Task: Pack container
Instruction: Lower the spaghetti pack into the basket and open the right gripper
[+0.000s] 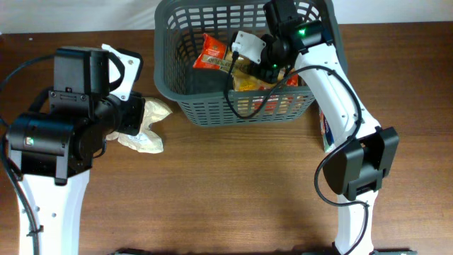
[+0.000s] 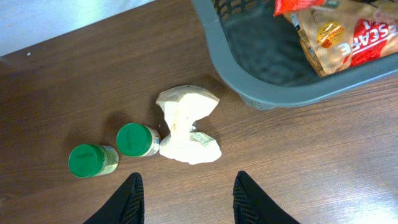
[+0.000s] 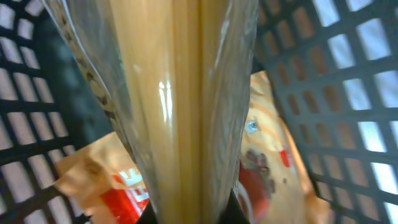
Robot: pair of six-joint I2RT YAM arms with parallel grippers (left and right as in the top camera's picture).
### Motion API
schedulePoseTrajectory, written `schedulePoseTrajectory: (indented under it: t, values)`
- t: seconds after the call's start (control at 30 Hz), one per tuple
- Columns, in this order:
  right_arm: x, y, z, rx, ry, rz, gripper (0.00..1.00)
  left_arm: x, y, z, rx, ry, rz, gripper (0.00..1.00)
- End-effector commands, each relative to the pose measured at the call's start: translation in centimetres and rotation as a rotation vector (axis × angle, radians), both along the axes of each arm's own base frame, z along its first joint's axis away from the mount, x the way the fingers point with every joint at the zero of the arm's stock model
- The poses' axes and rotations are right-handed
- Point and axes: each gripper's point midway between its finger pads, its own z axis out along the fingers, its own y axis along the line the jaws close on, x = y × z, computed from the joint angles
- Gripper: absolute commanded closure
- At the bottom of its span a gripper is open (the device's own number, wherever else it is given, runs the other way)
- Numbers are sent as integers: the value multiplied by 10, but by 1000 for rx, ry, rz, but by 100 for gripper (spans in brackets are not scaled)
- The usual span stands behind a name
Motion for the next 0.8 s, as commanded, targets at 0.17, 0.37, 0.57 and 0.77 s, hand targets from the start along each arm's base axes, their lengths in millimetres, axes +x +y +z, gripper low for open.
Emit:
schedulePoseTrajectory:
  t: [0.17,0.37,0.57,0.77]
  values:
    - [32,-2,38,-14,-207,-26,96,2,-2,0,-10,0,-11,67]
    - [34,1,40,-21,-227,-20,96,3,-2,0,-11,-3,-11,67]
    - [53,-11,50,-87,-322,-69,96,3,-2,1,-8,-7,-9,64]
    - [54,-8,52,-82,-336,-60,96,3,-2,1,-8,-7,-9,64]
